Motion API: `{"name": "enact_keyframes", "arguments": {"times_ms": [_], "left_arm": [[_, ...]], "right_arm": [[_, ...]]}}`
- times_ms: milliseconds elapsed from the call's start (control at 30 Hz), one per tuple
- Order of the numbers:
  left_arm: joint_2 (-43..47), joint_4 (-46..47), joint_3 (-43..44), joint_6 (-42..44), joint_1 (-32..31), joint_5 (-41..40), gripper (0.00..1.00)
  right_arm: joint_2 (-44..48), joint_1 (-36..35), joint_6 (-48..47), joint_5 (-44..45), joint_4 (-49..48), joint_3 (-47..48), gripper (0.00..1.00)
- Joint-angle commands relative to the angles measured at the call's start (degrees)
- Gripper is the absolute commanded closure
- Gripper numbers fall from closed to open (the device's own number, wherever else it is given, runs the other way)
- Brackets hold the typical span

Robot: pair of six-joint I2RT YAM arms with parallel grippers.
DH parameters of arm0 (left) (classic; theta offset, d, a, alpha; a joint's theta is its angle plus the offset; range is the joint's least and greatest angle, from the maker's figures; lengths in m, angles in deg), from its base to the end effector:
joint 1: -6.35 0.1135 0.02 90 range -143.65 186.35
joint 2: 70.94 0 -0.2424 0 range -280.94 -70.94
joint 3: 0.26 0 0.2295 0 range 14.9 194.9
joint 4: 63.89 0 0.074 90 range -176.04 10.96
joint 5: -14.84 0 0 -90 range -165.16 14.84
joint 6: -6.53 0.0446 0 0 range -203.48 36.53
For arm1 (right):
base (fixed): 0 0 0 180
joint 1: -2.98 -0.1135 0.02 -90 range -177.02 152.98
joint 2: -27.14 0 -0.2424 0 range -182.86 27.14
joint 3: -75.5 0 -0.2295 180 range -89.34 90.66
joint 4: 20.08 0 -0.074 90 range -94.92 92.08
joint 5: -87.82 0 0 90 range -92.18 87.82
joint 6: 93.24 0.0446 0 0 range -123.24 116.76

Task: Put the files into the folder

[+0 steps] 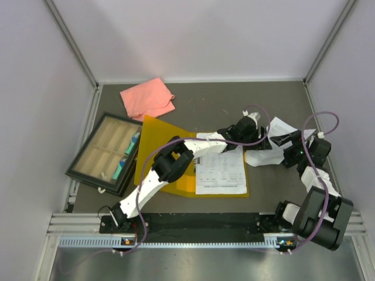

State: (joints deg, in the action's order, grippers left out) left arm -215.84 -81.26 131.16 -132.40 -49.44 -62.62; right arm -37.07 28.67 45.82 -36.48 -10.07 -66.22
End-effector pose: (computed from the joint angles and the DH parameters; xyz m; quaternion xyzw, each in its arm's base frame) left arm 0.2969 -0.4540 0.1391 0.1055 0.8597 -0.4465 0.2244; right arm 0.2007 -0.0687 0.1663 0.4102 0.7577 0.3452 0.3721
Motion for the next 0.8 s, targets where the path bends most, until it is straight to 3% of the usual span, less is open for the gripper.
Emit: {"name": "enact_keyframes", "arguments": {"times_ms": [0, 233, 267, 333, 367, 400, 600, 767], "left_arm": [[-0.82, -2.79, -2.36, 0.23, 0.16, 0.03, 0.25], [-0.21, -2.97, -2.36, 0.41, 0.16, 0.74, 0.25], [-0.03, -3.05, -2.36, 0.5, 0.16, 0.74, 0.25], [0.23, -3.14, -2.45, 0.59, 0.16, 1.0, 0.26], [0.32, -3.49, -2.45, 0.67, 0.16, 1.0, 0.25], [0.49, -3.49, -2.36, 0.76, 0.16, 1.17, 0.25], [1.99, -5.07, -2.36, 2.26, -0.02, 0.65, 0.25], [3.57, -6.04, -2.19, 3.84, -0.11, 0.39, 0.25]], "right_arm": [[-3.11, 0.32, -3.0, 3.01, -2.41, 0.09, 0.01], [-0.23, 0.32, -8.36, 12.14, 4.97, 1.85, 0.14], [0.04, 0.32, -8.71, 14.24, 6.45, 1.67, 0.25], [0.22, 0.32, -9.15, 15.14, 5.85, 0.8, 0.39], [-0.04, 0.32, -9.16, 15.41, 5.59, 0.71, 0.52], [-0.65, 0.32, -9.33, 15.41, 5.59, 0.79, 0.56], [-1.19, 0.32, -10.65, 16.9, 6.81, 1.41, 0.6], [0.75, 0.32, -11.7, 18.92, 8.13, 1.67, 0.72]]}}
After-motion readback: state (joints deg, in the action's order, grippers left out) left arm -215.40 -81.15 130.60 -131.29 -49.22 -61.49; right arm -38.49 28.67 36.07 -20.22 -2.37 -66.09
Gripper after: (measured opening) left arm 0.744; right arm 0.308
